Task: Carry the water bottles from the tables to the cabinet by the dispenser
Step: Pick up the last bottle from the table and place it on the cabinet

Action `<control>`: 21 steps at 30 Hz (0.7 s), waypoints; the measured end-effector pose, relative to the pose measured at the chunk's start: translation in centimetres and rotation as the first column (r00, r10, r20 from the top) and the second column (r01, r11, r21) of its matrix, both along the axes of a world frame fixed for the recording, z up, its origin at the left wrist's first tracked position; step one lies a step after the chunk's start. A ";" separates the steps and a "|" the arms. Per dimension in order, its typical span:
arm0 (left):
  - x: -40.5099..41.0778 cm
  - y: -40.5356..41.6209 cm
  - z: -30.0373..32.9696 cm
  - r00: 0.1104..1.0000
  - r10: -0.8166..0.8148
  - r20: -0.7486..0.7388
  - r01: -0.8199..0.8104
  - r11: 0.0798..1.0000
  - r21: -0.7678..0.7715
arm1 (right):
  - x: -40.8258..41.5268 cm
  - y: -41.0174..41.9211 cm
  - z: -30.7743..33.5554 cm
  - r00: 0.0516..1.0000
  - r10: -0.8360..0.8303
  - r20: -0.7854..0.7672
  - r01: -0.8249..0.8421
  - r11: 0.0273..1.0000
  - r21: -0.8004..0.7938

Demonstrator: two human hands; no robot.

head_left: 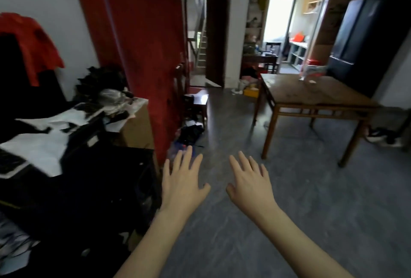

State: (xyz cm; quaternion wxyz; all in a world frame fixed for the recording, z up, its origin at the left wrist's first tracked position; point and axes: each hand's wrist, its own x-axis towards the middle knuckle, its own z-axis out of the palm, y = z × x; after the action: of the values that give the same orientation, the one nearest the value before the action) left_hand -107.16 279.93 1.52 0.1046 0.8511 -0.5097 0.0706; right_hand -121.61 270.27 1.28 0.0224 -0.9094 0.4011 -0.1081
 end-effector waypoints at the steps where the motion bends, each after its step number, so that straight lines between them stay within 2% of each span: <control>1: -1.6 -1.4 -0.4 1.000 -0.018 -0.012 0.018 1.000 0.004 | -2.2 -1.2 -0.3 1.000 -0.020 -0.016 0.020 1.000 0.017; 8: -12.0 -9.6 -4.2 0.994 -0.103 -0.047 0.108 0.987 0.120 | -15.5 -8.2 -1.8 0.984 -0.175 -0.023 0.176 0.983 0.048; 11: -14.9 -12.7 -5.7 0.985 -0.160 -0.062 0.165 0.981 0.100 | -19.3 -10.3 -2.4 0.976 -0.213 -0.031 0.215 0.974 0.065; 16: -17.5 -17.8 -7.5 0.969 -0.246 -0.024 0.247 0.961 0.126 | -22.0 -13.0 -5.3 0.951 -0.297 -0.083 0.304 0.947 0.101; 21: -17.4 -23.9 -8.7 0.954 -0.299 -0.028 0.300 0.946 0.124 | -21.3 -17.8 -7.9 0.936 -0.332 -0.113 0.343 0.935 0.090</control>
State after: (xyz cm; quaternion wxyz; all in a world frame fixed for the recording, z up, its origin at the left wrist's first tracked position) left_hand -124.58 256.04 -7.18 0.0619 0.7691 -0.6359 0.0174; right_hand -142.96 252.50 -6.67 0.0334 -0.8285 0.5572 -0.0444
